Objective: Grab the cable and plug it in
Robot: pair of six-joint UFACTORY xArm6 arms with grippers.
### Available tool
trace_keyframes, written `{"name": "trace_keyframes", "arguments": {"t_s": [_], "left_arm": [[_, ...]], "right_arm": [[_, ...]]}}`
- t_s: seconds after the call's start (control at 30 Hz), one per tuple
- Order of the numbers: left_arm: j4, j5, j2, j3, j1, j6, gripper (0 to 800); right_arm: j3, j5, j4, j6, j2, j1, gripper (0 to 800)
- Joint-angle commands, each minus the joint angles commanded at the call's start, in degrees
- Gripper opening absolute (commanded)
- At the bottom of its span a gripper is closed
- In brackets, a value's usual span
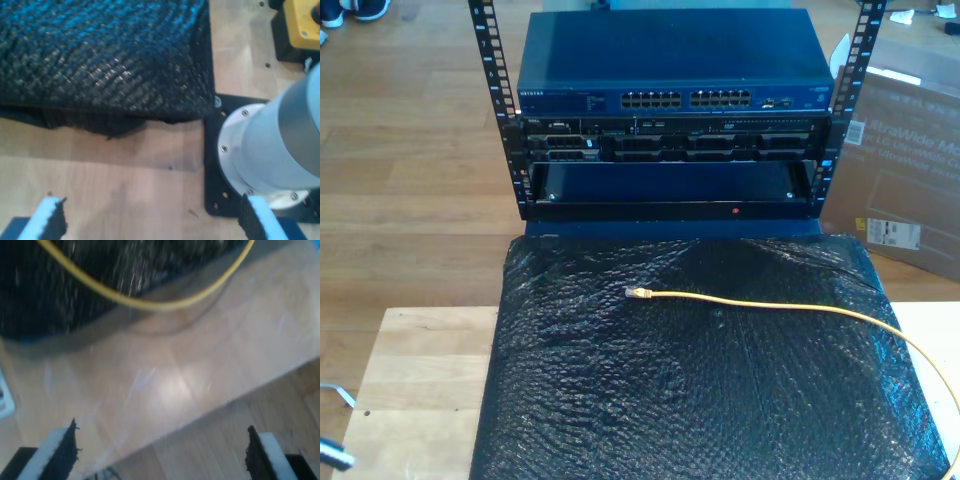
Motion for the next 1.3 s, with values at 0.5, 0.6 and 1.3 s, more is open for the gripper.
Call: {"name": "trace_keyframes", "arguments": {"t_s": [0.5,0.6,1.3], "left_arm": [[-6.95,-0.35,1.76,0.35,-0.09,-0.26,800],[-7.03,-0.35,1.85,0.00,-0.79,-1.32,800],[-8.35,-8.09,5.45,0.18,-10.81,-9.41,800]], "right_arm": [[-2.90,0.26,8.53,9.76,0.09,10.99,798],[-3.08,0.18,10.73,10.46,0.00,11.78,797],[-8.44,-6.86,14.24,24.62,0.26,32.44,797]]}}
